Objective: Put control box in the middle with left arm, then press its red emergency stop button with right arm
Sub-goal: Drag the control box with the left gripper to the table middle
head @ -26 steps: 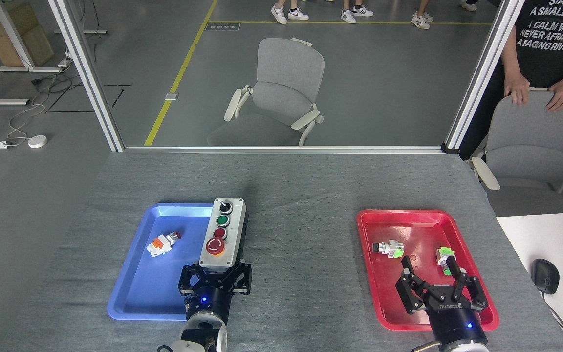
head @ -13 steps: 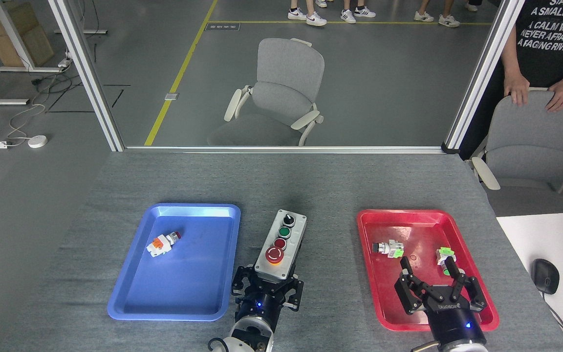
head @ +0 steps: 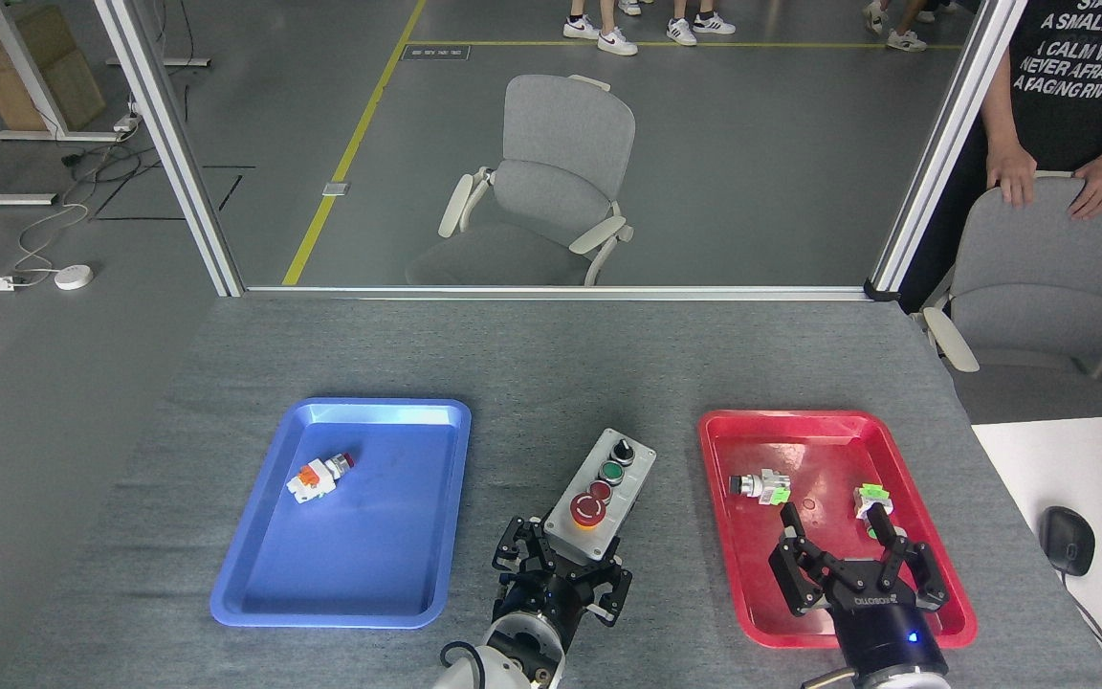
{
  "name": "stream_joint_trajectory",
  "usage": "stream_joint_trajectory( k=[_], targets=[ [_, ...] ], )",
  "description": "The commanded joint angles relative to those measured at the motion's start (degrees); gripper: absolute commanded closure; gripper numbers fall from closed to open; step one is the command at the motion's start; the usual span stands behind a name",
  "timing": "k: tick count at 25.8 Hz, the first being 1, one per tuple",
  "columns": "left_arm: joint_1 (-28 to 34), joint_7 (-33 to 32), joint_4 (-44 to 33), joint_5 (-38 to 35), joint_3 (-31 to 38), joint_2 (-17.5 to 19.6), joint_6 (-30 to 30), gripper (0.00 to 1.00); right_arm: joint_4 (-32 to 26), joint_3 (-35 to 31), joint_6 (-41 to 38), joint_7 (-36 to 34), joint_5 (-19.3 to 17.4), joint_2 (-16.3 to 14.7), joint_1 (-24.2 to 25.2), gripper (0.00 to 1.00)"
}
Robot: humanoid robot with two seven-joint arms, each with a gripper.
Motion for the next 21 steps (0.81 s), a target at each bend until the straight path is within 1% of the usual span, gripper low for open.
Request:
stream_joint_trajectory(
  k=[1, 3, 4, 6, 7, 8, 13, 15, 18, 19, 21],
  targets=[
    [-0.33, -0.98, 1.12, 0.17, -1.34, 0.00, -1.38, 1.00, 0.01, 0.07, 0.00, 0.00, 0.14, 0.26, 0.00, 0.01],
    [-0.42, -1.07, 2.43, 0.17, -1.78, 0.00, -1.99, 1.00, 0.10, 0.07, -0.08, 0.00, 0.14, 0.35, 0.00, 0.01],
    [-0.42, -1.07, 2.79, 0.26, -1.87, 0.00, -2.08, 0.96, 0.10, 0.07, -0.08, 0.00, 0.14, 0.52, 0.00, 0.01],
    [-0.51, -1.42, 2.96, 0.26, -1.87, 0.00, -1.90, 0.70, 0.10, 0.07, 0.00, 0.00, 0.14, 0.61, 0.00, 0.01],
    [-0.51, -1.95, 2.87, 0.26, -1.87, 0.00, -1.81, 0.61, 0.10, 0.07, -0.08, 0.00, 0.14, 0.61, 0.00, 0.01],
    [-0.51, -2.82, 2.96, 0.26, -1.87, 0.00, -1.55, 0.49, 0.10, 0.07, -0.08, 0.00, 0.14, 0.61, 0.00, 0.01],
    [-0.51, -3.97, 2.96, 0.26, -1.87, 0.17, 0.12, 0.08, 0.10, -0.02, -0.52, 0.00, 0.14, 0.61, 0.00, 0.01],
    [-0.42, -3.97, 2.52, 0.26, -1.96, 0.17, 0.47, 0.03, 0.10, 0.07, -0.52, 0.00, 0.14, 0.61, 0.00, 0.01],
    [0.64, -3.79, 2.17, 0.09, -1.78, 0.26, 0.47, 0.02, 0.10, 0.07, -0.52, 0.00, 0.05, 0.52, 0.00, 0.01],
    [1.96, -3.70, 1.91, -0.18, -1.61, 0.26, 0.38, 0.02, 0.10, 0.07, -0.52, 0.00, 0.14, 0.52, 0.00, 0.01],
    [3.98, -3.79, -1.69, -0.18, -1.52, 0.70, 0.29, 0.01, 0.10, 0.07, -0.43, 0.00, 0.14, 0.44, 0.00, 0.01]
  ],
)
